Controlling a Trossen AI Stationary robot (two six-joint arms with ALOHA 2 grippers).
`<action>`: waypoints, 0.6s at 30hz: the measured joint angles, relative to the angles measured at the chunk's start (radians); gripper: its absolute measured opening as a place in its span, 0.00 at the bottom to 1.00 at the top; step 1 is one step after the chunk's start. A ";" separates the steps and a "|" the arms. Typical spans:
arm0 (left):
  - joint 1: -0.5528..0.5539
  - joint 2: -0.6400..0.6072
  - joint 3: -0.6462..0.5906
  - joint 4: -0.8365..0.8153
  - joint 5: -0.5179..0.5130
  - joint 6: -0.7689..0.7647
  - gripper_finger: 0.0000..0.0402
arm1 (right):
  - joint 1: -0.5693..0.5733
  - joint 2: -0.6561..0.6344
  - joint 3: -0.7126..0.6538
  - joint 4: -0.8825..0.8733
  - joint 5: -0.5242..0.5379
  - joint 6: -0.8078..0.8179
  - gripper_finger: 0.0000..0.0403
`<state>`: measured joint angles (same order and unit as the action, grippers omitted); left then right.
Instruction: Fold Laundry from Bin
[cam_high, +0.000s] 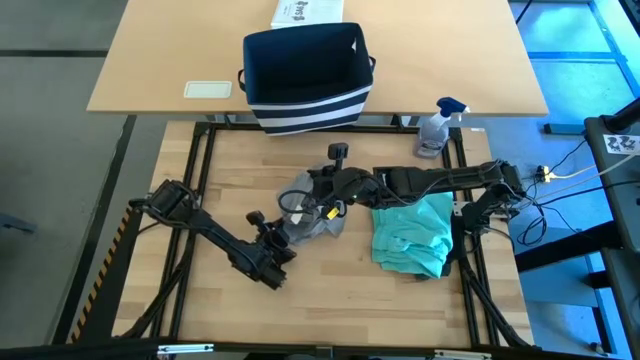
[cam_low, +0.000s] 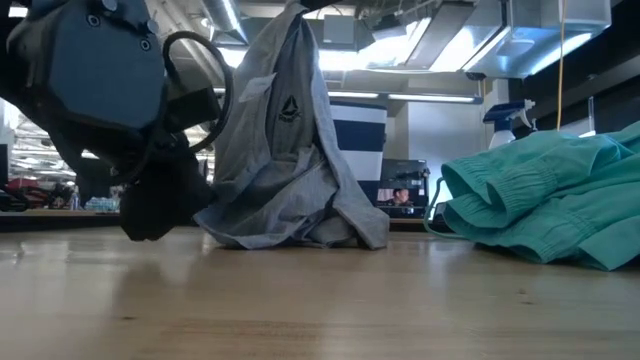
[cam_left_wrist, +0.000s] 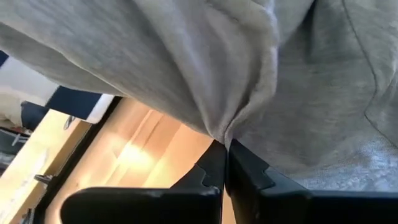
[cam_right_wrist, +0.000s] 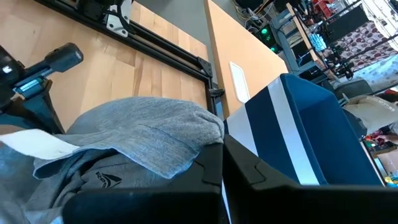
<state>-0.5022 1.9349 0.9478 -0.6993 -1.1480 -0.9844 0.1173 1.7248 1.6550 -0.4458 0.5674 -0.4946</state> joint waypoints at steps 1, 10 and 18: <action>-0.001 -0.006 0.000 -0.007 -0.002 0.000 0.01 | 0.000 0.000 0.000 0.000 0.000 0.000 0.00; -0.053 -0.191 0.000 -0.091 -0.078 0.003 0.00 | 0.000 -0.024 0.000 -0.060 0.011 0.034 0.00; -0.108 -0.435 0.000 -0.094 -0.052 0.176 0.00 | 0.000 -0.097 0.001 -0.132 -0.145 0.130 0.00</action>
<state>-0.6104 1.4996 0.9478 -0.7931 -1.2004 -0.8083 0.1177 1.6275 1.6562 -0.5781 0.4219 -0.3648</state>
